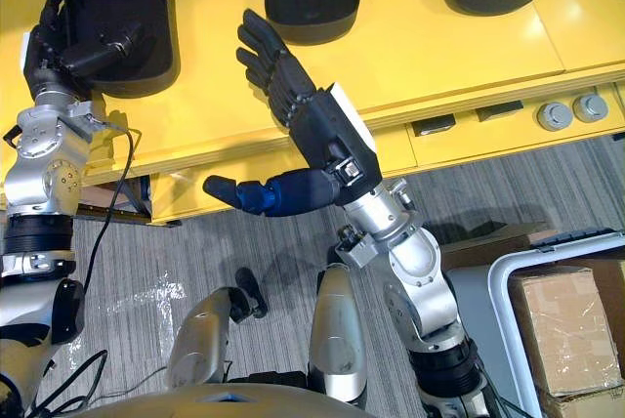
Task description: Walk over and take three plastic housings, then place them on the shelf
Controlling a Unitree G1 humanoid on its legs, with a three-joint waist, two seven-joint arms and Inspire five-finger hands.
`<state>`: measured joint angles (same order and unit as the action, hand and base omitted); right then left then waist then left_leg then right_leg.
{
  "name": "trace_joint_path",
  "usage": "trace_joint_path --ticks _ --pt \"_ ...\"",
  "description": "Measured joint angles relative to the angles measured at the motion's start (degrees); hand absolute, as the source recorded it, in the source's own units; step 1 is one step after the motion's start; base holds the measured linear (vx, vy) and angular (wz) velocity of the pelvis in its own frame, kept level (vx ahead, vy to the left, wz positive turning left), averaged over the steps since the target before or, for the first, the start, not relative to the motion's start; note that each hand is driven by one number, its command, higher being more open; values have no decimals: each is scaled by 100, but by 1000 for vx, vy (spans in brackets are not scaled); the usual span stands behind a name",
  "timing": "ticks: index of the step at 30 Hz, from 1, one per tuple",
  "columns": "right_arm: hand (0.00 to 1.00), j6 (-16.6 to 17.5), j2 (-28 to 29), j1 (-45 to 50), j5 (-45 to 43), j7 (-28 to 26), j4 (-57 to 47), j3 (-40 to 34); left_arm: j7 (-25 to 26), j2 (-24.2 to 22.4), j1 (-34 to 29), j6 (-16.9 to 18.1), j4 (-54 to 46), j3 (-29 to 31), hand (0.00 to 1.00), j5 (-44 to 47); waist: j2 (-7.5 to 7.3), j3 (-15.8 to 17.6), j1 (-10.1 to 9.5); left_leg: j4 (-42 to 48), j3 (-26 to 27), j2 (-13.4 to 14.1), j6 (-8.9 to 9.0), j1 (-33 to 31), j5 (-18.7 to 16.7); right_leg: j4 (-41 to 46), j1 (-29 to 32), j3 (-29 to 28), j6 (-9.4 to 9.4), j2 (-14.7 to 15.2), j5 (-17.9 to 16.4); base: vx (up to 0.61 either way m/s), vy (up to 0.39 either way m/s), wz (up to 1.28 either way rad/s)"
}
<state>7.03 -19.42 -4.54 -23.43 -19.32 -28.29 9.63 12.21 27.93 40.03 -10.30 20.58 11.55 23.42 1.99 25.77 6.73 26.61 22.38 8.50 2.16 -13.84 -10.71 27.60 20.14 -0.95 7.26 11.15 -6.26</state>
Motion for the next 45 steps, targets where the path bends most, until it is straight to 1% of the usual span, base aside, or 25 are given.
trace_joint_path --ticks 4,8,9,10,12,13,16,18,19,21,23,25,26,27,28,29,30,31,32,33,34,36,38,39,45 --pt "100 81 120 231 -6 -5 397 -4 -31 162 18 -3 409 -103 100 -224 -32 -25 131 -314 37 -10 12 403 77 -555 -500 3 29 -88 221 44 24 -11" --pt "100 134 144 449 -6 -62 625 -27 -53 316 25 -7 723 -272 100 -394 -91 -99 201 -499 108 -38 3 675 109 -934 -820 -15 56 -146 390 32 30 -12" --pt "100 143 148 508 -6 -118 706 -51 -60 322 22 3 820 -302 100 -430 -105 -161 238 -562 108 -54 -3 746 118 -1070 -930 -6 66 -146 436 24 45 -3" --pt "100 196 155 588 -6 -173 791 -87 -60 339 13 3 930 -417 100 -519 -111 -291 271 -633 108 -84 -16 769 137 -1199 -981 -2 75 -141 491 27 43 -2" --pt "100 291 193 678 -6 -222 844 -161 -66 348 -15 34 933 -472 100 -608 -136 -339 283 -775 152 -116 -34 950 171 -1447 -1203 -2 82 -140 596 46 44 -9" --pt "100 398 222 737 -5 -235 848 -182 -75 348 -39 34 927 -498 100 -612 -157 -395 287 -861 180 -143 -32 1050 197 -1600 -1317 -11 87 -138 653 47 44 -11" --pt "100 637 367 927 1 -270 851 -228 -116 345 -283 55 601 -485 100 -621 -179 -613 315 -1020 190 -197 -33 1157 246 -1864 -1477 12 73 -139 744 63 32 -3" --pt "100 839 431 1139 13 -259 883 -302 -216 343 -578 160 -27 -477 100 -635 -175 -762 321 -1163 156 -216 -20 1355 265 -2036 -1717 77 74 -144 756 113 13 5" --pt "100 865 436 1178 19 -259 914 -315 -226 342 -656 172 -229 -450 100 -676 -173 -823 319 -1210 149 -235 -10 1401 277 -2081 -1764 89 74 -145 756 84 11 7" --pt "100 933 453 1291 97 -203 1006 -355 -232 309 -898 468 -817 -273 100 -854 -140 -1023 315 -1421 98 -297 -7 1520 351 -2186 -1884 142 66 -137 752 82 4 9" --pt "100 994 464 1364 238 -98 1032 -387 -178 147 -1107 823 -1294 25 100 -869 -74 -1143 304 -1583 52 -330 3 1627 412 -2257 -1987 215 61 -129 748 63 -7 13" --pt "100 1093 506 1422 470 131 1058 -460 -11 -193 -1604 1448 -2053 415 100 -870 22 -1273 285 -1832 -18 -377 22 1798 512 -2341 -2145 292 45 -128 738 41 -10 15" --pt "100 1123 570 1451 522 214 1064 -496 20 -329 -1772 1594 -2262 502 100 -870 50 -1326 271 -1900 -30 -388 31 1831 540 -2376 -2175 311 45 -128 738 36 -14 21" --pt "100 1141 656 1508 519 391 1076 -593 98 -638 -2125 1887 -2687 628 100 -870 104 -1407 258 -1995 -88 -396 42 1889 580 -2418 -2254 389 38 -130 734 46 -19 17" --pt "100 1161 789 1511 517 570 1128 -701 168 -958 -2513 2163 -3064 705 100 -873 127 -1452 222 -2059 -111 -396 57 1968 603 -2465 -2344 419 26 -137 727 30 -17 14" --pt "100 1182 860 1520 519 666 1162 -770 205 -1132 -2721 2263 -3240 720 100 -892 137 -1489 186 -2111 -112 -396 69 2008 622 -2478 -2369 427 22 -140 724 11 -19 8" --pt "100 1217 1021 1569 561 883 1194 -929 262 -1501 -3156 2449 -3564 720 100 -1003 148 -1546 135 -2196 -152 -398 82 2061 654 -2489 -2422 469 1 -144 709 -5 -24 19" --pt "100 1257 1204 1652 711 1047 1193 -1105 264 -1884 -3624 2618 -3888 718 100 -1020 134 -1590 134 -2258 -232 -402 86 2088 693 -2496 -2471 555 -19 -140 692 -4 -26 22" --pt "100 1262 1283 1689 767 1117 1192 -1166 257 -2047 -3866 2705 -4041 713 100 -1021 119 -1604 121 -2318 -242 -407 88 2119 719 -2498 -2482 571 -32 -141 683 -13 -30 21" --pt "100 1262 1395 1778 903 1241 1192 -1271 256 -2330 -4341 2863 -4311 693 100 -1006 83 -1633 106 -2413 -268 -410 107 2136 760 -2512 -2492 608 -36 -149 681 -11 -18 13" --pt "100 1262 1445 1839 970 1287 1190 -1342 248 -2451 -4552 2947 -4421 673 100 -987 60 -1652 102 -2444 -306 -415 111 2134 783 -2530 -2506 645 -36 -149 681 -10 -31 25" --pt "100 1262 1574 2114 1182 1507 1167 -1531 134 -2826 -5270 3249 -4817 504 100 -785 -40 -1718 43 -2585 -406 -431 118 2138 884 -2572 -2542 757 -34 -151 683 2 -26 25" --pt "100 1262 1620 2320 1187 1672 1090 -1656 -29 -2995 -5595 3450 -4987 375 100 -744 -80 -1747 -50 -2640 -479 -447 117 2132 926 -2573 -2558 825 -35 -141 683 1 -8 15" --pt "100 1484 1770 2570 1123 2192 719 -2313 -1169 -3033 -6093 3766 -5160 233 100 -363 -196 -1843 -176 -3158 -600 -498 114 2237 1228 -2576 -2536 984 -28 -145 684 2 1 8" --pt "100 1484 1770 2570 1117 2188 719 -2323 -1168 -3033 -6093 3766 -5160 232 100 -364 -215 -1832 -175 -3154 -602 -498 114 2235 1230 -2576 -2534 984 -28 -145 684 0 0 0"
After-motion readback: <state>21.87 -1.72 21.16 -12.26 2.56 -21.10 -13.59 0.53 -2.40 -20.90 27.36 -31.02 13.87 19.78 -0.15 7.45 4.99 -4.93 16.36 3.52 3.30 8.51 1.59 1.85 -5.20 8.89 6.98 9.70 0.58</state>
